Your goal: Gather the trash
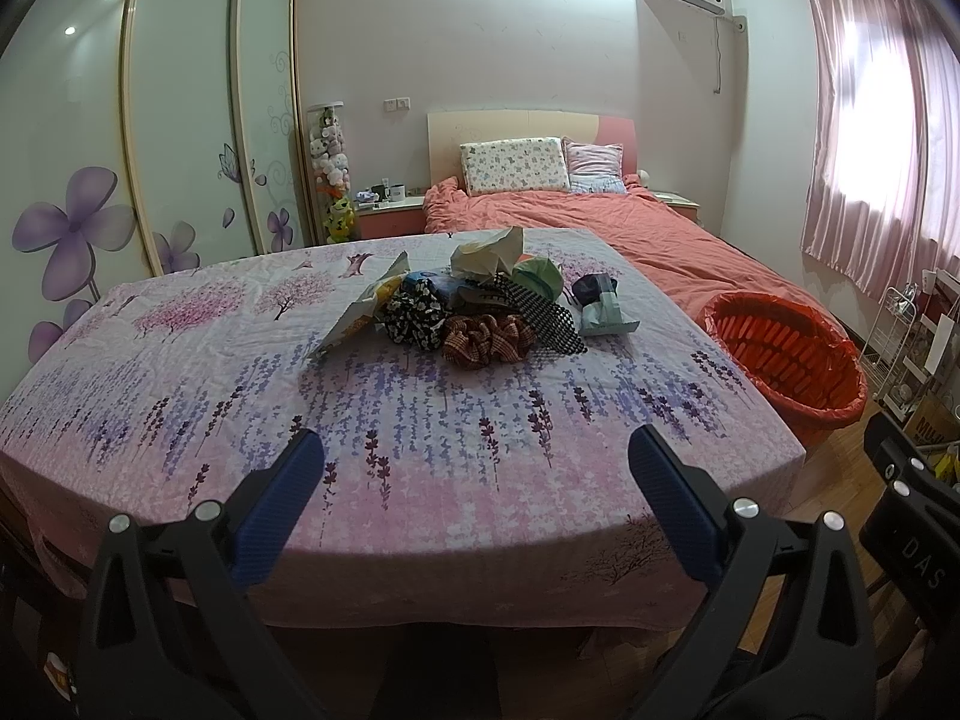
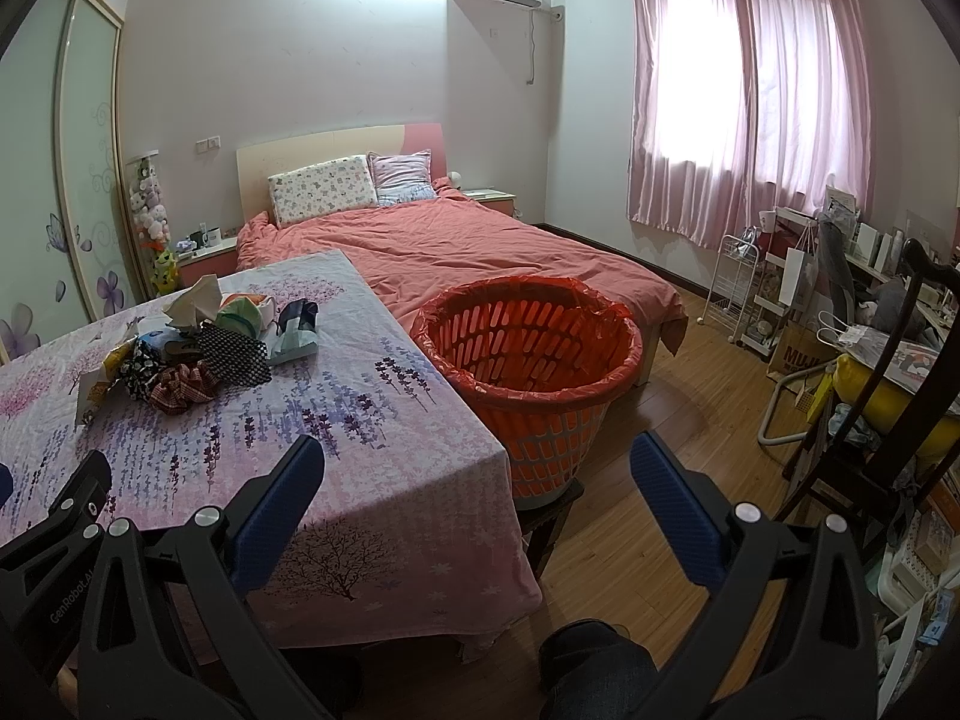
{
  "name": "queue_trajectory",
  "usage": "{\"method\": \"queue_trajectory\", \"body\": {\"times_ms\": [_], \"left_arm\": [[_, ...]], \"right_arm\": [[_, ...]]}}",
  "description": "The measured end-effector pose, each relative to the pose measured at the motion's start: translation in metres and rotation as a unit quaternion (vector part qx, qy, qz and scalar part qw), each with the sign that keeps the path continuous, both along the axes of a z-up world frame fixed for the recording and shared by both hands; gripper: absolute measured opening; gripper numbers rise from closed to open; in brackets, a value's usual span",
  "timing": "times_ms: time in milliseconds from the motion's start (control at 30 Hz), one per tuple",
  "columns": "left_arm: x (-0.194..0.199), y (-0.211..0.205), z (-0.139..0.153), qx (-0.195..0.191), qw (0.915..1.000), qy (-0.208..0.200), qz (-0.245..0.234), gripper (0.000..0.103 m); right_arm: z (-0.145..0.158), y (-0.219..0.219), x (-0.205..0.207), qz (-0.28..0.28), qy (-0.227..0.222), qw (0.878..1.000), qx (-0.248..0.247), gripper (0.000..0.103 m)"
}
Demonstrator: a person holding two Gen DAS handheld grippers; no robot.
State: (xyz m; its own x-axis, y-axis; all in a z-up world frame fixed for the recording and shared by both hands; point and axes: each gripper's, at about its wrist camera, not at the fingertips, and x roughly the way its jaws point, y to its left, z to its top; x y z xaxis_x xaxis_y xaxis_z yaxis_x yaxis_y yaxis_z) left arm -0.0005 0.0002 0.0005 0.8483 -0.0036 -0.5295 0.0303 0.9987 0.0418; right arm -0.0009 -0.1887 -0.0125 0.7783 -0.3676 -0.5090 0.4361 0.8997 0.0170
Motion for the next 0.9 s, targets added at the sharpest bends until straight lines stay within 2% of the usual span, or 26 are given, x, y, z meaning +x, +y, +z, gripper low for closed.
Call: {"method": "queue_trajectory", "body": {"times_ms": [300,533,733,900], "left_arm": [[0.004,0.004,0.000,-0.002,1.0000,0.003,0.002,0.099],[0.045,0.041,-0.004,-0.017,0.9989,0.013,0.041,0.099],[0.088,0.076,-0.010,-0.005,0.9968,0.019,0.077,0.099],[0.122,0.099,-0.017,-0.008,0.9954,0.039,0.087,0.096]], "right_arm": [[0.002,0.002,0.004,0.009,-0.014,1.000,-0.010,0.101],[-0.004,-0.004,0.037,0.048,-0.001,0.999,0.021,0.101],[-0.007,0.001,0.073,0.094,0.005,0.995,0.034,0.100],[-0.008,0.010,0.116,0.120,0.022,0.992,0.039,0.095]]}}
